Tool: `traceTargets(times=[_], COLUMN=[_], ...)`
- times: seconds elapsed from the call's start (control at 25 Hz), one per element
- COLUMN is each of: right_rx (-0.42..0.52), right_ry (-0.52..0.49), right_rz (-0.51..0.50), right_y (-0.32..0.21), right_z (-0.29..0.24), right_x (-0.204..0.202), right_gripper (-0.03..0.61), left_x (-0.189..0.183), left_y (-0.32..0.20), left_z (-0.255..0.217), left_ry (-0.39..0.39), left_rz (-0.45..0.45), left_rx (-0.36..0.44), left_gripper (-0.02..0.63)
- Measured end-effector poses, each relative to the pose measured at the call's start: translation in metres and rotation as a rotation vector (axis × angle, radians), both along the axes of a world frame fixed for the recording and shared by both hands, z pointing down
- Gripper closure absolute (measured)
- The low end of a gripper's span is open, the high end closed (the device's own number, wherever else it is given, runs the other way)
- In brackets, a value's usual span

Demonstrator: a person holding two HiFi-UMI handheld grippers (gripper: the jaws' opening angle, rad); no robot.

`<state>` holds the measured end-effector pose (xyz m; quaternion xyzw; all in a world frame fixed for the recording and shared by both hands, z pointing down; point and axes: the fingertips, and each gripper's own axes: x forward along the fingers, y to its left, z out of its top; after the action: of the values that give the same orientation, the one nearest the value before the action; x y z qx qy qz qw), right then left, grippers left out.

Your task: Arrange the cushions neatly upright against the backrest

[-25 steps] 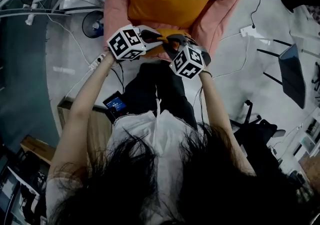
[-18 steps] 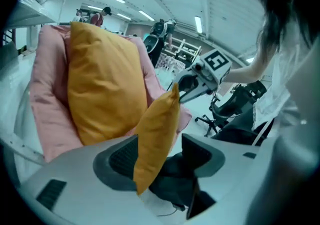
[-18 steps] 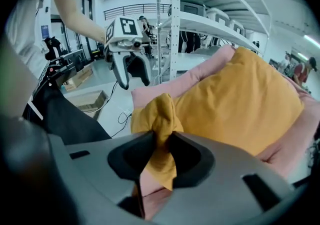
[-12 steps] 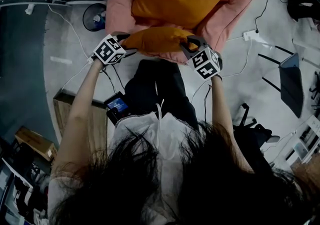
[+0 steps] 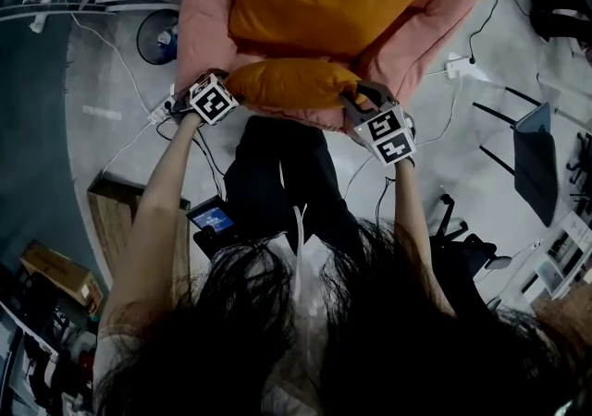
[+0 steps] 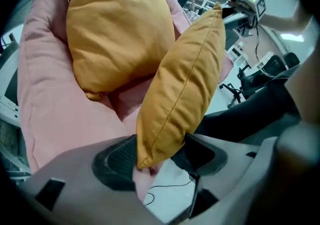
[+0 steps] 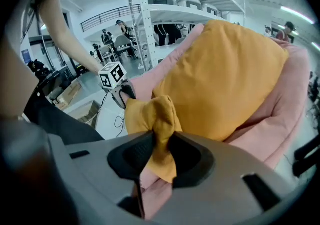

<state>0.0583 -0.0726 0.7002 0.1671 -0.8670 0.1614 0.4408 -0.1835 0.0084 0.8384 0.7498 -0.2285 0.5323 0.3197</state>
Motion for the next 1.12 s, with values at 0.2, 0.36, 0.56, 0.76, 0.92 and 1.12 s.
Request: traceTargets(times=[0.2, 0.36, 0.56, 0.76, 0.92, 1.12], right_rx=[-0.018, -0.049, -0.144, -0.172, -0.154, -0.156], right_ry=[-0.041, -0.094, -0.163, -0.139, 0.059, 0.163], right_rz=[0.127, 0.257, 0.418, 0.499, 0.405, 0.357], right_y=[-0.017, -0.033, -0.047, -0.056, -0.047, -0.054], right_z=[0.012, 0.01, 0.025, 0.065, 0.111, 0.146], right_x=[0.012, 0.036, 0.043, 0.043, 0.038, 0.031], right_gripper=[0.462, 0.462, 0.462, 0.462, 0.462, 0.465], left_x=[0.011, 0.019, 0.012, 0.012, 0.018, 0.02], left_y=[-0.018, -0.045, -0.1, -0.146, -0.145, -0.148], left_z=[-0.01, -0.048, -0.076, -0.07, -0.03, 0.001], left_ry=[-0.043, -0.037, -0.111, -0.198, -0.216, -0.191], left_rz=[0.065, 0.155, 0.311, 0.45, 0.482, 0.458], left_rx=[0.033, 0.056, 0.074, 0.046, 0.012, -0.057], left_gripper=[0.442, 0.446, 0.446, 0.445, 0.437, 0.422])
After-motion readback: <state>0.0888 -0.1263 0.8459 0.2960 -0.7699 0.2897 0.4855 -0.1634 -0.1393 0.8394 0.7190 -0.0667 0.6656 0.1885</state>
